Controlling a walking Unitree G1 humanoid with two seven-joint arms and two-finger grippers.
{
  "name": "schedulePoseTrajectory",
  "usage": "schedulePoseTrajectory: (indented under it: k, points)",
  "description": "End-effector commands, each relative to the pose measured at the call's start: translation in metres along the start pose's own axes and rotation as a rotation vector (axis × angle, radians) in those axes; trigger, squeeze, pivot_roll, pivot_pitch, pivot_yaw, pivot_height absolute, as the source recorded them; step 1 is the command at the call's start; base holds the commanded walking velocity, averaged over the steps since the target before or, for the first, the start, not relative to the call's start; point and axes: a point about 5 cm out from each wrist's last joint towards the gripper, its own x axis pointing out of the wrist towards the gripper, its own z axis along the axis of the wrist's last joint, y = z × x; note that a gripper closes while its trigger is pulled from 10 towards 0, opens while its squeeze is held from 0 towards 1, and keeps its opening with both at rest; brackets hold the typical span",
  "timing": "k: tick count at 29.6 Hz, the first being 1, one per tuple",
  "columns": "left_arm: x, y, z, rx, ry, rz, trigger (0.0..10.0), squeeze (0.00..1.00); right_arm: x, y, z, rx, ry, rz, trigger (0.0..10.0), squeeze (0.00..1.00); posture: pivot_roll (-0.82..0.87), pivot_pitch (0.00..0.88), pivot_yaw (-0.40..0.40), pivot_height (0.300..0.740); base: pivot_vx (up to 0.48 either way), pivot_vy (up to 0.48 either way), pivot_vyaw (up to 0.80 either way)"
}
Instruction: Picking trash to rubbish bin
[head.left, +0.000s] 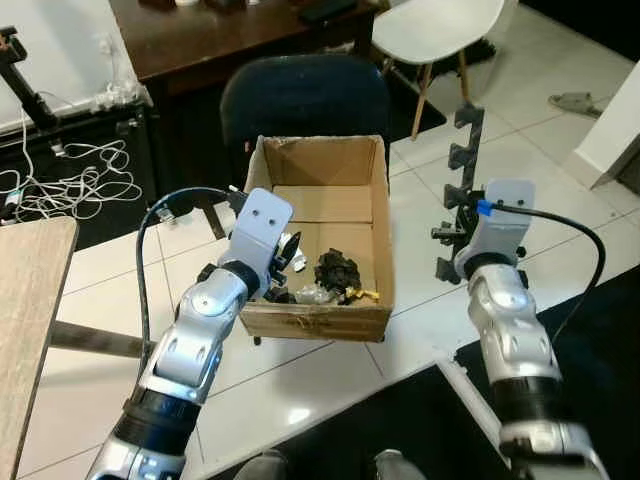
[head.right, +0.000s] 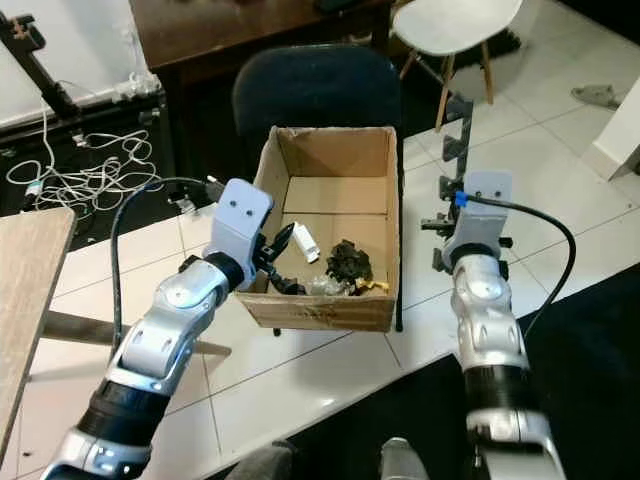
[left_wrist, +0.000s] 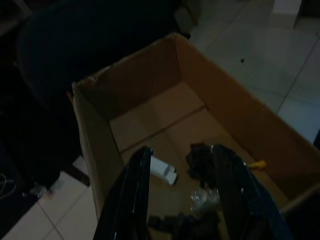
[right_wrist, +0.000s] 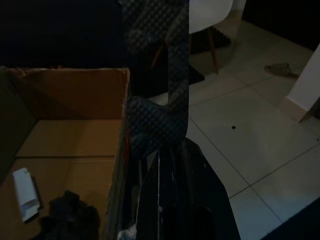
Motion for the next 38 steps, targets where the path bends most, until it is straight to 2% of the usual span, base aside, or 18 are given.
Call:
schedulePoseTrajectory:
  k: [1, 3, 8, 11, 15, 19, 22, 25, 30, 36, 37, 38]
  points:
    - [-0.002, 0.004, -0.008, 0.017, 0.027, -0.001, 10.0, 0.0, 0.002, -0.001, -0.011, 0.013, 0.035, 0.01, 10.0, 0.0, 0.04, 0.322, 0.134, 0.74, 0.0, 0.0, 0.0]
    - [-0.002, 0.005, -0.009, 0.017, 0.029, 0.004, 10.0, 0.0, 0.01, -0.001, -0.014, 0.04, 0.055, 0.041, 10.0, 0.0, 0.04, 0.327, 0.13, 0.74, 0.0, 0.0, 0.0]
    - [-0.003, 0.004, -0.008, 0.011, 0.028, 0.009, 10.0, 0.0, 0.018, 0.003, -0.011, 0.085, 0.061, 0.096, 10.0, 0.0, 0.05, 0.337, 0.124, 0.74, 0.0, 0.0, 0.0]
    - [-0.006, 0.003, -0.008, 0.002, 0.025, 0.009, 10.0, 0.0, 0.028, 0.019, 0.001, 0.131, 0.046, 0.183, 10.0, 0.0, 0.05, 0.349, 0.12, 0.74, 0.0, 0.0, 0.0]
    - [-0.006, 0.004, -0.009, 0.002, 0.025, 0.017, 10.0, 0.0, 0.034, 0.043, 0.011, 0.119, 0.026, 0.326, 10.0, 0.0, 0.05, 0.357, 0.117, 0.74, 0.0, 0.0, 0.0]
    - [-0.006, 0.008, -0.008, -0.001, 0.023, 0.04, 10.0, 0.0, 0.029, 0.072, 0.01, 0.07, 0.026, 0.539, 10.0, 0.0, 0.05, 0.357, 0.105, 0.74, 0.0, 0.0, 0.0]
    - [-0.006, 0.009, -0.008, -0.003, 0.022, 0.044, 10.0, 0.0, 0.028, 0.076, 0.009, 0.063, 0.029, 0.57, 10.0, 0.0, 0.05, 0.357, 0.105, 0.74, 0.0, 0.0, 0.0]
    - [-0.006, 0.012, -0.006, -0.009, 0.012, 0.067, 10.0, 0.0, 0.02, 0.089, 0.002, 0.001, 0.055, 0.69, 10.0, 0.0, 0.05, 0.357, 0.105, 0.74, 0.0, 0.0, 0.0]
    - [-0.007, 0.011, -0.004, -0.021, 0.005, 0.062, 10.0, 0.0, 0.021, 0.085, -0.002, -0.022, 0.066, 0.677, 10.0, 0.0, 0.05, 0.357, 0.105, 0.74, 0.0, 0.0, 0.0]
    - [-0.007, 0.01, -0.005, -0.021, 0.004, 0.055, 10.0, 0.0, 0.022, 0.078, -0.005, 0.015, 0.081, 0.673, 10.0, 0.0, 0.05, 0.357, 0.105, 0.74, 0.0, 0.0, 0.0]
    - [-0.007, 0.01, -0.005, -0.021, 0.004, 0.054, 10.0, 0.0, 0.022, 0.076, -0.006, 0.03, 0.084, 0.668, 10.0, 1.0, 0.05, 0.357, 0.105, 0.74, 0.0, 0.0, 0.0]
    - [-0.007, 0.01, -0.005, -0.021, 0.004, 0.054, 10.0, 0.0, 0.022, 0.076, -0.006, 0.03, 0.084, 0.668, 10.0, 1.0, 0.05, 0.357, 0.105, 0.74, 0.0, 0.0, 0.0]
